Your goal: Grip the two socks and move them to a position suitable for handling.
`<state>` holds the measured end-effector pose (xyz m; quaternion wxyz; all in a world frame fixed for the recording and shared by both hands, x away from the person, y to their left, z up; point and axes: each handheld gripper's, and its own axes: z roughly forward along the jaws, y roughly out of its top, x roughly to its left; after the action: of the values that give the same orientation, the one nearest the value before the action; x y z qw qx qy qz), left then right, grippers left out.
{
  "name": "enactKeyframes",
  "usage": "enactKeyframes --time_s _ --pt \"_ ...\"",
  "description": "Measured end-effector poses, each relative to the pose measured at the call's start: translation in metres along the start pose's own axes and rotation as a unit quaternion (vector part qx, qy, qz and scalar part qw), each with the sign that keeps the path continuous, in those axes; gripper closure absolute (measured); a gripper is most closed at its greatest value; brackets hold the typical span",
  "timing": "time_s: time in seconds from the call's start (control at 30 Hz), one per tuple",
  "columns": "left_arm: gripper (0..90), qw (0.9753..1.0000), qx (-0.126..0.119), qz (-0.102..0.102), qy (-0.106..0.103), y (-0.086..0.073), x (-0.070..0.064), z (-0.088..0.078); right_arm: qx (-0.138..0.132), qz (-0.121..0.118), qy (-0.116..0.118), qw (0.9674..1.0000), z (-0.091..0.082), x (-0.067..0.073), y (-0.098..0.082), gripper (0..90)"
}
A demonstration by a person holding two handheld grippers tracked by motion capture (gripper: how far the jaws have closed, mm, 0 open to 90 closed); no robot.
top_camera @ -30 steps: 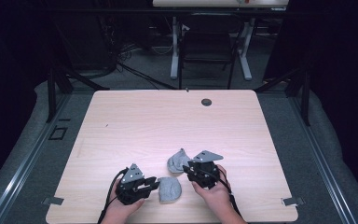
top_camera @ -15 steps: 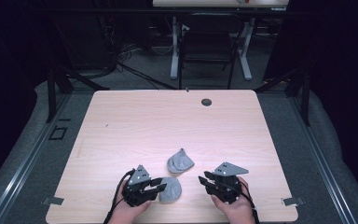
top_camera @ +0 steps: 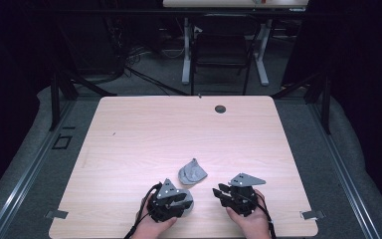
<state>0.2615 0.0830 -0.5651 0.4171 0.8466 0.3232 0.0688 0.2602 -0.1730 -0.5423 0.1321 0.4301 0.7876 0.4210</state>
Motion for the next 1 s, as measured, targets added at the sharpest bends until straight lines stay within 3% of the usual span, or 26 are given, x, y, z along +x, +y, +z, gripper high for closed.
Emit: enactKeyframes --time_s 0.2,0.4,0.63,1.0 --pt "64.3 0.9999 0.013 0.009 0.006 -0.007 -0.001 0.010 0.002 -0.001 0.001 1.0000 0.002 -0.001 -0.001 68.5" --pt "74.0 0.9994 0.017 0.027 0.013 -0.009 -0.002 0.009 0.003 -0.001 0.000 1.0000 0.005 0.000 -0.002 68.6" --pt "82.6 0.9992 0.015 0.035 0.010 -0.008 -0.003 0.007 0.007 -0.011 -0.002 0.9999 0.008 0.002 -0.002 68.5" --pt "85.9 0.9992 0.000 0.040 0.002 -0.005 -0.004 -0.001 0.008 -0.006 0.000 1.0000 0.010 0.001 -0.002 68.6"
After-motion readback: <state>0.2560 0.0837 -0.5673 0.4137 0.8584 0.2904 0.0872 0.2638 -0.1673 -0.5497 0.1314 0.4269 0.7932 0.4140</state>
